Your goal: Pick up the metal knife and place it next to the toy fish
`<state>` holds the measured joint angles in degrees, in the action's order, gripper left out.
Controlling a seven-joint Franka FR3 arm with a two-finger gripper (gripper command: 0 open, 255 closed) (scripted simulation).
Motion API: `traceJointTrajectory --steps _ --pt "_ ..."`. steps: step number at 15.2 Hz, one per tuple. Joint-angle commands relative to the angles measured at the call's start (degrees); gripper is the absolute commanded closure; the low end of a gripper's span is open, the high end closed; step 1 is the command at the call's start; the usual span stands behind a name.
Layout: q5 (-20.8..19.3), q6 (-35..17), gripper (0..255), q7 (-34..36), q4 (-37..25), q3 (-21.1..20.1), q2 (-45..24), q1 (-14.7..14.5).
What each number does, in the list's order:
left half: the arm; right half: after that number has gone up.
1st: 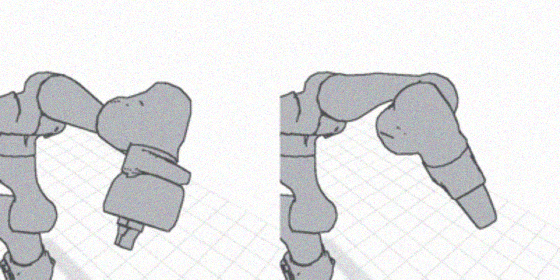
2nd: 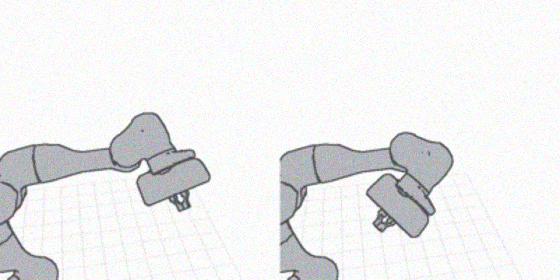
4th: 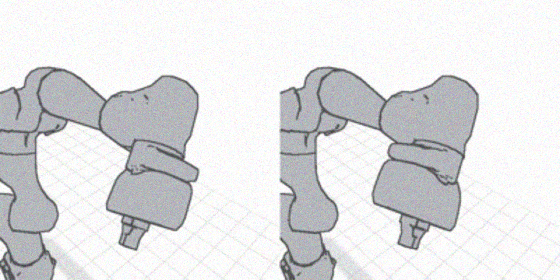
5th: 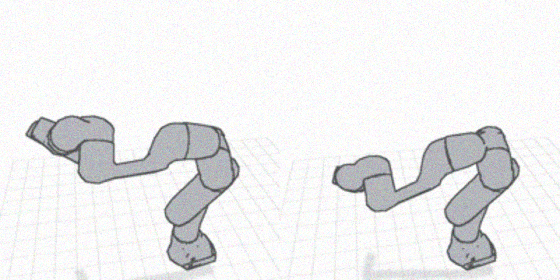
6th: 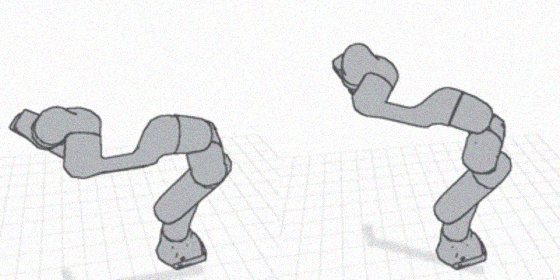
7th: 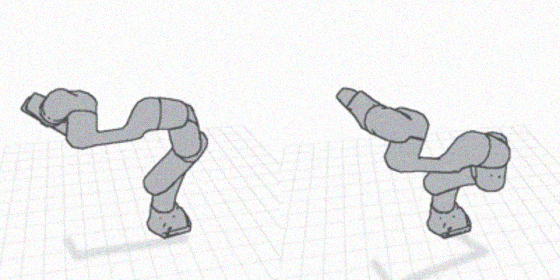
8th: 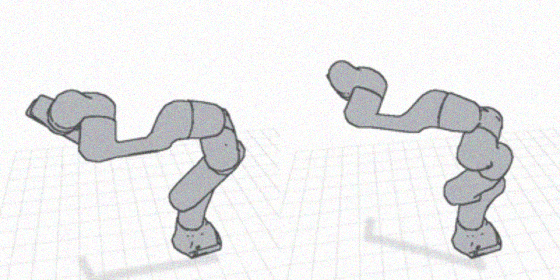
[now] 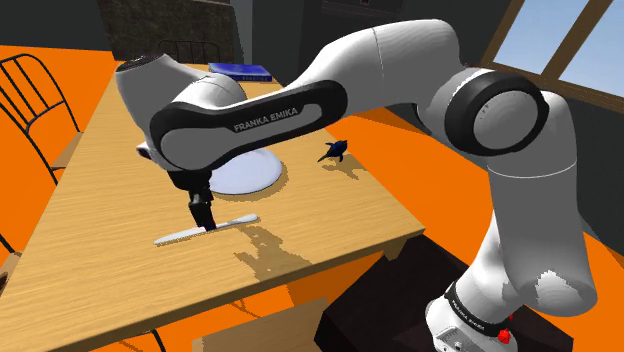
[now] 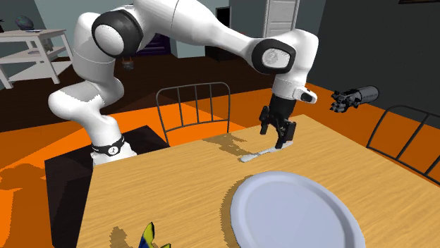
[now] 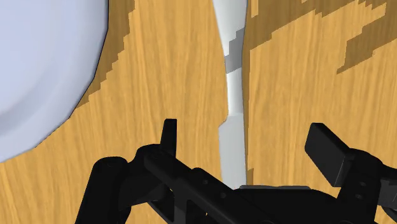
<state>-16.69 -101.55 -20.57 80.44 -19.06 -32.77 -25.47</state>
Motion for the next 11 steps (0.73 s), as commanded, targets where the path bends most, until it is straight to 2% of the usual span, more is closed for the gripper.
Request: traceJointTrajectory --steps 1,6,11 --pt "-0.33 -0.85 0 -0.02 0.21 0.01 -0.81 -0.24" --pt "-0.77 -4.83 0 0.41 3.83 0.29 -1.25 0.30" --pt "-0.77 -4.83 0 0.41 3.83 0.29 -1.25 0.30"
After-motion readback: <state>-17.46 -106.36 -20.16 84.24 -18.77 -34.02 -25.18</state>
